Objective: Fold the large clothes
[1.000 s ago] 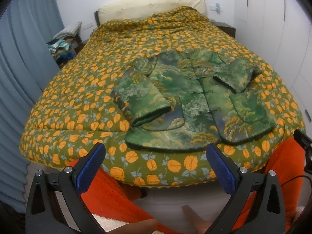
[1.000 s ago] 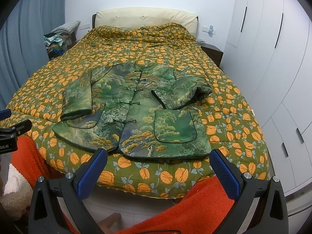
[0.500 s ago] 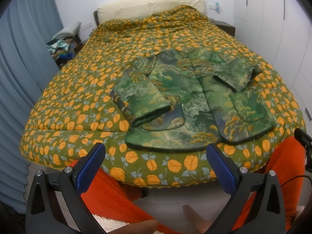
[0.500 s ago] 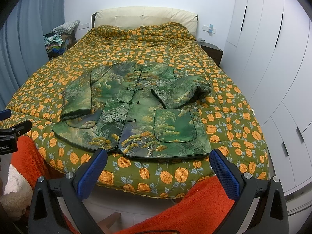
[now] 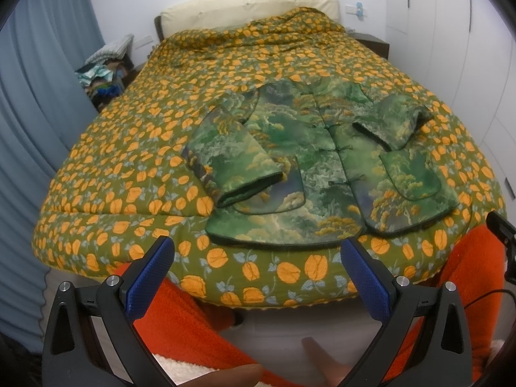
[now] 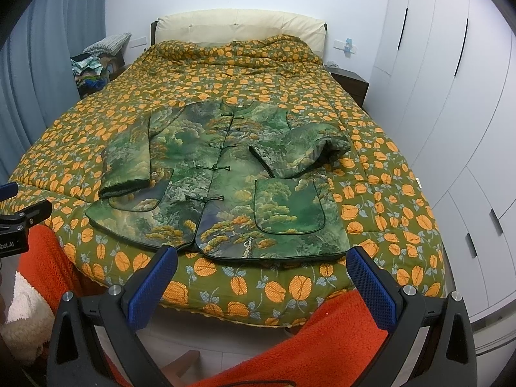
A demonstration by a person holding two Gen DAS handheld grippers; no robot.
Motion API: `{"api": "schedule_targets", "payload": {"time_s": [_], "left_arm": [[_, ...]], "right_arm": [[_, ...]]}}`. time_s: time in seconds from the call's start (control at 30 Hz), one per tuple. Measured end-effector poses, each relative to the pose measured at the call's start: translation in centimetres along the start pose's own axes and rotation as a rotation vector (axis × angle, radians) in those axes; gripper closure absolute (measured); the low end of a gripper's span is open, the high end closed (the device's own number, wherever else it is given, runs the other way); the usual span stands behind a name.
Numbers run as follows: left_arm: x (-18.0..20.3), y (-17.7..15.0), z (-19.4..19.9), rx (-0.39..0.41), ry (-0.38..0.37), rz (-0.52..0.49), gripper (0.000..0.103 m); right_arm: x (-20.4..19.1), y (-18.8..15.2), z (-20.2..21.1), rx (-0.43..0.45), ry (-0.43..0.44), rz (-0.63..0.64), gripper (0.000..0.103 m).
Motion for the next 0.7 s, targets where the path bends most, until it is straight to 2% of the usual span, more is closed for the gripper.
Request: {"api": "schedule_targets", "payload": {"time_s": [0.7], "left_arm": [[0.27,-0.11,-0.20,-0.005,0.001,-0.009,0.000]], "right_arm": [[0.00,-0.20,-0.12,-0.007,-0.001,-0.003,0.000]]}}
Point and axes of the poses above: each gripper's, at about its wrist camera, not at the fingertips, and z roughly against the way its jaws point, x to its right, y to its top, the point moved 9 cm from there along -z, roughly the way its jaws point, and after that the axes turned 12 degrees about x, right-handed, at the moved point
